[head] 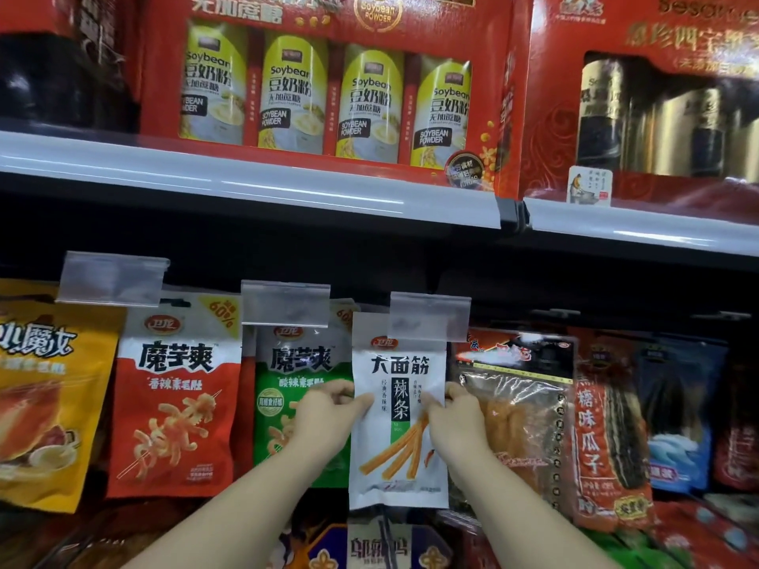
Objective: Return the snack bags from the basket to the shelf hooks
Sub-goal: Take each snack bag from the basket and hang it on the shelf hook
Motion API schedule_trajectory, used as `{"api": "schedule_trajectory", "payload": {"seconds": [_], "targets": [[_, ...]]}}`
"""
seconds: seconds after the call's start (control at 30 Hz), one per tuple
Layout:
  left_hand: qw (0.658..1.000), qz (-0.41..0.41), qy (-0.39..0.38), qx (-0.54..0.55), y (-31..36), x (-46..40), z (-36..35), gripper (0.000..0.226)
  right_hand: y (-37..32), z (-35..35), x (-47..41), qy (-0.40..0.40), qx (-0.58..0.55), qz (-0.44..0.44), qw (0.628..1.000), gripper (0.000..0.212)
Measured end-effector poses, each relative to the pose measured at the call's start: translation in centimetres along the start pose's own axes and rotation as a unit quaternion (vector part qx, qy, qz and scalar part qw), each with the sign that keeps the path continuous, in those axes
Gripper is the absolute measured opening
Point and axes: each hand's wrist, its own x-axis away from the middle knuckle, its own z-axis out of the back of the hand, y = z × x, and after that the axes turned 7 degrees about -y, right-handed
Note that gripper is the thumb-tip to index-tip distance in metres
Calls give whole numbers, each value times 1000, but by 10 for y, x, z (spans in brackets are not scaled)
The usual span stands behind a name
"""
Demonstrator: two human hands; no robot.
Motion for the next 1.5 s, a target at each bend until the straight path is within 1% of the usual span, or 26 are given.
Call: {"api": "schedule_trajectory", "payload": {"seconds": [0.1, 0.17, 0.27, 0.37, 0.5, 0.57, 0.63, 0.73, 0.77, 0.83, 0.9, 1.0, 1.03, 1.13, 1.23, 1.33, 1.4, 1.5], "targets": [[999, 0, 10, -51, 1, -5, -2, 24, 4, -5, -11, 15, 17, -4, 1000, 13], [998, -8, 14, -66, 0, -8, -4, 23, 8, -8, -15, 23, 24, -4, 999, 15], [997, -8, 17, -79, -6, -13, -7, 25, 11, -11, -18, 33, 25, 0, 999, 12], [996, -23, 29, -82, -13, -17, -7, 32, 13, -11, -12, 32, 44, 16, 998, 4], [989, -53, 60, -125, -20, -16, -3, 32, 18, -15, 2, 28, 75, 46, 996, 37], [986, -58, 71, -136, -22, -13, 0, 32, 19, -18, 9, 18, 97, 70, 993, 46], [987, -57, 63, -139, -22, -11, 5, 26, 19, -21, 16, 11, 126, 92, 988, 56], [983, -52, 53, -169, -22, -5, 14, 13, 21, -27, 25, 5, 217, 115, 969, 67], [980, -52, 52, -187, -24, -3, 16, 13, 23, -30, 27, 8, 243, 127, 962, 69], [965, -56, 49, -251, -28, 6, 23, 26, 27, -33, 29, 14, 270, 137, 953, 68], [944, -82, 51, -316, -33, 16, 32, 27, 31, -35, 34, 12, 315, 134, 939, 69], [912, -106, 35, -395, -43, 35, 50, 25, 38, -39, 46, 29, 421, 158, 893, 85], [901, -109, 32, -419, -49, 40, 57, 26, 40, -41, 51, 39, 456, 169, 873, 86], [861, -100, 22, -498, -64, 60, 82, 28, 47, -51, 62, 34, 529, 201, 824, 77], [828, -84, 29, -553, -75, 83, 110, 28, 42, -66, 74, -9, 558, 230, 797, 61], [794, -65, 38, -604, -86, 106, 141, 31, 24, -91, 92, -85, 547, 261, 791, 47], [772, -40, 41, -633, -96, 125, 164, 33, 14, -114, 103, -134, 535, 286, 783, 44], [764, 23, 46, -643, -112, 157, 202, 33, -2, -155, 125, -205, 502, 322, 776, 40]]}}
